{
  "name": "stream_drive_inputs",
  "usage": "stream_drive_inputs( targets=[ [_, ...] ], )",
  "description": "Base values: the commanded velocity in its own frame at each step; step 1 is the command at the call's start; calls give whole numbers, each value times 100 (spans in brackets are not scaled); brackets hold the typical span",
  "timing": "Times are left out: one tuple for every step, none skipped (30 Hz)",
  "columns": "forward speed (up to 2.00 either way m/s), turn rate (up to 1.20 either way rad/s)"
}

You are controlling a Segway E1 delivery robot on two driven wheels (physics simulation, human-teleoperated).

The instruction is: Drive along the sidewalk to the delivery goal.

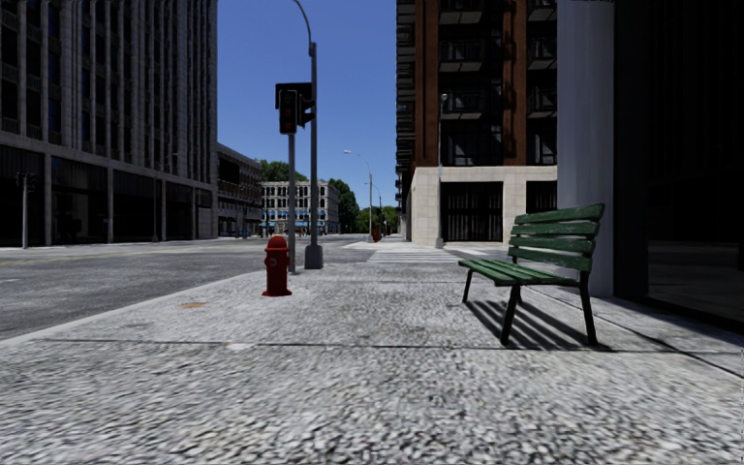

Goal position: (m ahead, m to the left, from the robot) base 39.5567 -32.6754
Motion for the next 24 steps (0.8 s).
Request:
stream_drive_inputs(
  targets=[
    [200, 0],
    [200, 0],
    [200, 0],
    [200, 0],
    [200, 0],
    [200, 0],
    [200, -3],
    [200, -3],
    [200, -4],
    [200, -4],
    [200, -7],
    [200, -10],
    [200, -10],
    [200, -14],
    [200, -15],
    [200, -16],
    [200, -16],
    [200, -16],
    [200, -16],
    [200, -16],
    [200, -16],
    [200, -16],
    [200, -16],
    [200, -16]
  ],
)
